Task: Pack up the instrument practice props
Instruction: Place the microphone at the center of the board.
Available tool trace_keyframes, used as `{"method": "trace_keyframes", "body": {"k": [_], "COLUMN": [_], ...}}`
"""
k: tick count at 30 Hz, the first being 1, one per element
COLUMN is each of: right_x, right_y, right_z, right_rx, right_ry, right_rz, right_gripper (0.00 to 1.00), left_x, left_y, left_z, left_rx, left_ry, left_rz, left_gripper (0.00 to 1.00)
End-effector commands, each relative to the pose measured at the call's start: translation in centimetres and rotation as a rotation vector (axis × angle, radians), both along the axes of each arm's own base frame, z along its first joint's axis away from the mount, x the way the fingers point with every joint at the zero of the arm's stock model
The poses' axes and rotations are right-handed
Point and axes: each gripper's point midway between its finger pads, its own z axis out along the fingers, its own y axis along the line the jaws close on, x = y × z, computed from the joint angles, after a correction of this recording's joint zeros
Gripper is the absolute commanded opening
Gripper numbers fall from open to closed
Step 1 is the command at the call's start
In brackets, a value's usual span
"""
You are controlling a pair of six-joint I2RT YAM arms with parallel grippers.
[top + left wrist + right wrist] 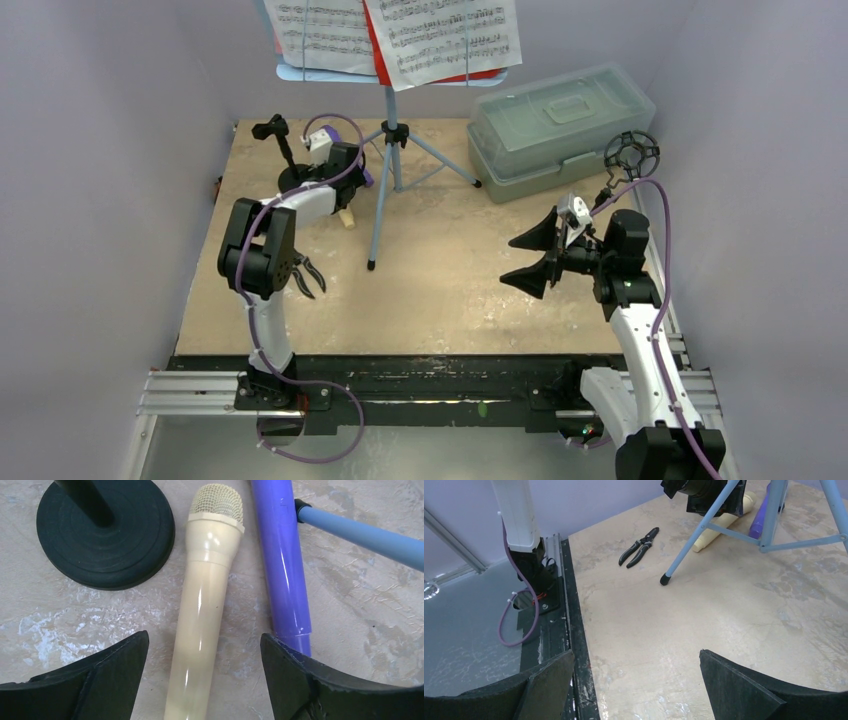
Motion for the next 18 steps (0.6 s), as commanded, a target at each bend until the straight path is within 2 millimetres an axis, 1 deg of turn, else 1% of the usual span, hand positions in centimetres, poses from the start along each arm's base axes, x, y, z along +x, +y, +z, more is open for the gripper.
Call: {"method": "trace_keyframes", "body": {"k": [1,6,8,9,18], "right_x": [0.2,0.1,0.1,0.1,-0.1], "right_y": [0.1,0.1,0.1,0.1,0.1], "right_z": [1.8,1.7,1.7,1.7,1.4], "right_rx": [-0.012,-0.015,-0.017,-0.018,-0.017], "right_ry": [-0.078,-0.080,-0.081,-0.082,-0.080], "right_rz": [0.000,0.003,0.003,0.004,0.017], "right_gripper": [0.99,0.99,0.99,0.99,0.99], "left_x": [0.3,-0.9,-1.9,-2.3,-6.9], "left_y": [0.0,-0.4,-0.5,-0.6,-1.2], "left_z": [3.3,5.0,5.5,6.3,10.0], "left_rx": [-0.022,-0.050,-0.055,-0.063,-0.099], "left_ry": [-0.037,-0.040,-0.032,-0.042,-0.078], "left_rz": [-0.013,-0.050,-0.073,-0.085,-0.211], "left_gripper": [0.82,0.84,0.84,0.84,0.86]}}
